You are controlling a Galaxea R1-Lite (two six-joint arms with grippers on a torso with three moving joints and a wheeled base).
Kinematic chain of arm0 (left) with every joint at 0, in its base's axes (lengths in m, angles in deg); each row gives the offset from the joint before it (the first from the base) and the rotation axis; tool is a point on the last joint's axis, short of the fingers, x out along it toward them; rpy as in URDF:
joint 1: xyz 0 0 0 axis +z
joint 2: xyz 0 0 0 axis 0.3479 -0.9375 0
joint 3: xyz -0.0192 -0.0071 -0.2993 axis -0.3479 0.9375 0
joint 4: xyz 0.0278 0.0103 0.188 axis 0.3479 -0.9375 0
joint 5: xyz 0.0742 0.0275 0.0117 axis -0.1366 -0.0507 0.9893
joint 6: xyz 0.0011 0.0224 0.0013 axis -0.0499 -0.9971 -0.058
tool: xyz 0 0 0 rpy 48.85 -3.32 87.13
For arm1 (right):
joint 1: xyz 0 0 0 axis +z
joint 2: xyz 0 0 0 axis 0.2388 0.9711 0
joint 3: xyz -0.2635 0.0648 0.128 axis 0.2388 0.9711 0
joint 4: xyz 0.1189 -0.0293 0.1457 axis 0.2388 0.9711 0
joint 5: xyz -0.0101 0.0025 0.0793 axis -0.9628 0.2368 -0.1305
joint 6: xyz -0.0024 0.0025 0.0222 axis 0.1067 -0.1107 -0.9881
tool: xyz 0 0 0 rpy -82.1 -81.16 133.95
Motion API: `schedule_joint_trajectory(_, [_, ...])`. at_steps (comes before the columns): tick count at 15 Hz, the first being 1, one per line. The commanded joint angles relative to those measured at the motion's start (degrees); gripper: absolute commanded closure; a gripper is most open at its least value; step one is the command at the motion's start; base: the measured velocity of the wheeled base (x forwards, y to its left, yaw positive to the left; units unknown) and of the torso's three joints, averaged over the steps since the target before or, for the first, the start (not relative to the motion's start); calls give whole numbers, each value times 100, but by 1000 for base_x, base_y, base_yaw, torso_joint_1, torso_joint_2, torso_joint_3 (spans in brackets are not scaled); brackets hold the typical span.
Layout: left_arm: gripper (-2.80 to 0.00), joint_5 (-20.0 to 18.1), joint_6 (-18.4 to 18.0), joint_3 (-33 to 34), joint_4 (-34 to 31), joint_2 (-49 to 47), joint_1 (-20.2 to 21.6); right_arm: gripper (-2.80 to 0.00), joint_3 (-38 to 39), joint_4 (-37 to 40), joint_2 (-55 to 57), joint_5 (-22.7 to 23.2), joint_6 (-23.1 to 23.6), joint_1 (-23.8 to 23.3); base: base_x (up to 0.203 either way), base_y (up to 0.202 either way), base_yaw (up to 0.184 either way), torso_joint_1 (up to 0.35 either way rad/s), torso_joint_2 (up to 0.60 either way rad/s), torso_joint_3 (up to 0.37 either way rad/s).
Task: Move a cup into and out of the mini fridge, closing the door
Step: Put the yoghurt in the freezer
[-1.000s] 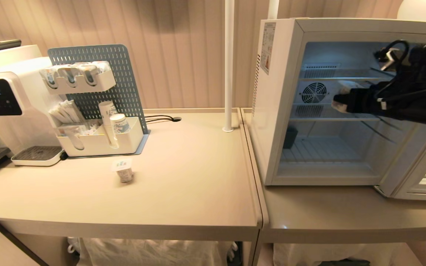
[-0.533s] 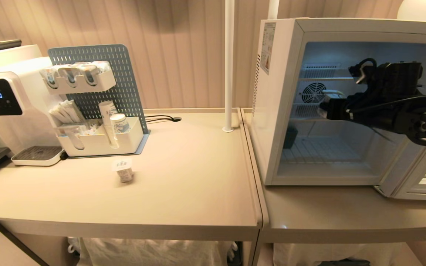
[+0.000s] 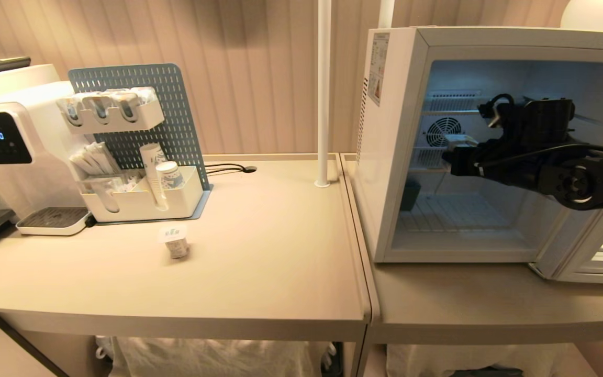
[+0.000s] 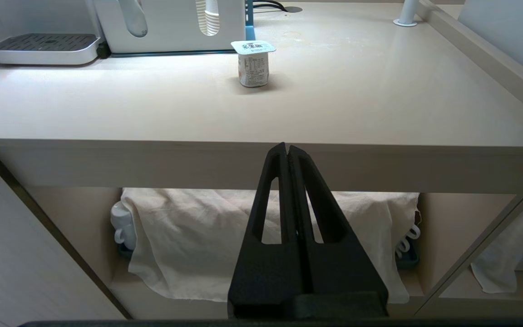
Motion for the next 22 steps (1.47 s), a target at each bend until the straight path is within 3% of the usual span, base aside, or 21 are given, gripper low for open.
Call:
schedule_joint_trajectory(1, [0,4,6,1,7,-5,4,0,-211,17,241,-10,7,3,0,0,0,0,0,0])
schedule_joint_trajectory(6, [0,4,2,1,2,-9,4,0,-628,23,607,-230,28,3,0,0,0,0,0,0])
schedule_joint_trajectory(16, [0,-1,2,1,9,-6,4,0,-635,44,816,-292,17,38,0,0,0,0,0,0])
schedule_joint_trajectory(17, [0,3,2,1,2,-9,4,-280,-638,50,818,-317,33,40,0,0,0,0,0,0])
schedule_joint_trajectory(19, [0,-1,5,1,5,-5,4,-280,-688,26,833,-547,17,56,0,0,0,0,0,0])
schedule_joint_trajectory(22, [0,-2,2,1,3,0,4,-280,-623,26,758,-538,41,56,0,0,0,0,0,0])
